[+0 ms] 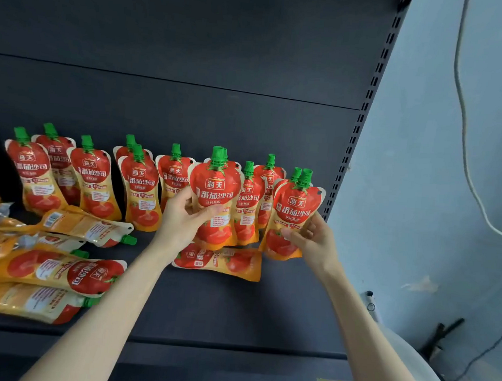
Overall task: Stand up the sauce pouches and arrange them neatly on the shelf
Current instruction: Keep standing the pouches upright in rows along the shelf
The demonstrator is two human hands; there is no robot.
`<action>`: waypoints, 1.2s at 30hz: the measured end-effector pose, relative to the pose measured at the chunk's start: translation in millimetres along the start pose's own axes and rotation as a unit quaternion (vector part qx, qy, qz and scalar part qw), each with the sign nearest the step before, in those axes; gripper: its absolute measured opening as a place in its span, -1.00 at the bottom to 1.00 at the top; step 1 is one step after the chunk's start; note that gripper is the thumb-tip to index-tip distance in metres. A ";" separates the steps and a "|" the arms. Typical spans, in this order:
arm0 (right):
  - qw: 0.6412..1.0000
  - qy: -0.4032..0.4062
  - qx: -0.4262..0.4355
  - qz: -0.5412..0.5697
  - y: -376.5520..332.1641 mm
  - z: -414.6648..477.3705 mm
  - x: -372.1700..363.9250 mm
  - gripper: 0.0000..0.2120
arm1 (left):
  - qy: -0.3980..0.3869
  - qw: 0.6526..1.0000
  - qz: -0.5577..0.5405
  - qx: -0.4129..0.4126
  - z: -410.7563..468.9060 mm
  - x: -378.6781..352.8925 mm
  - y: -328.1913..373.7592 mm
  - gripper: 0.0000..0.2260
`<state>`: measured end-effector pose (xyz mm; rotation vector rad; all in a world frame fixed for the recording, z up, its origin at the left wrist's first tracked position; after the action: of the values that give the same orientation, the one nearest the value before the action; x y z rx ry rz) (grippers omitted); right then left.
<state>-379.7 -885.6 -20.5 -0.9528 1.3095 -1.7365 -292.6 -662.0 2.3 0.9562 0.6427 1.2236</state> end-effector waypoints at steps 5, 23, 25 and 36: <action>1.000 0.012 0.003 -0.024 7.3 24.4 -3.7 -0.65 | 0.028 0.999 0.036 0.012 26.7 8.2 -28.8 -0.78; 0.997 -0.005 -0.063 -0.047 42.2 33.1 -25.3 -0.60 | -0.025 0.996 0.031 0.084 31.3 13.3 -75.7 -0.71; 0.997 -0.003 -0.059 -0.050 42.7 30.0 -27.1 -0.52 | -0.041 0.995 0.026 0.085 30.2 13.0 -76.4 -0.70; 0.994 0.026 -0.030 -0.098 38.8 19.8 -31.5 -0.48 | -0.053 0.993 0.055 0.089 23.3 8.1 -75.9 -0.69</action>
<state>-343.3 -873.5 -58.1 -1.1095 1.3465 -1.8903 -234.4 -664.1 -52.3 1.2117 0.6285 1.2167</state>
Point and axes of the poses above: each hand's wrist, its own z-axis towards the middle knuckle, its own x-axis out of the back of the hand, y = z × x, the point moved 2 cm from there along z, towards the middle knuckle, and after that the axes turned 8 degrees about -x, right-handed, at the moved point
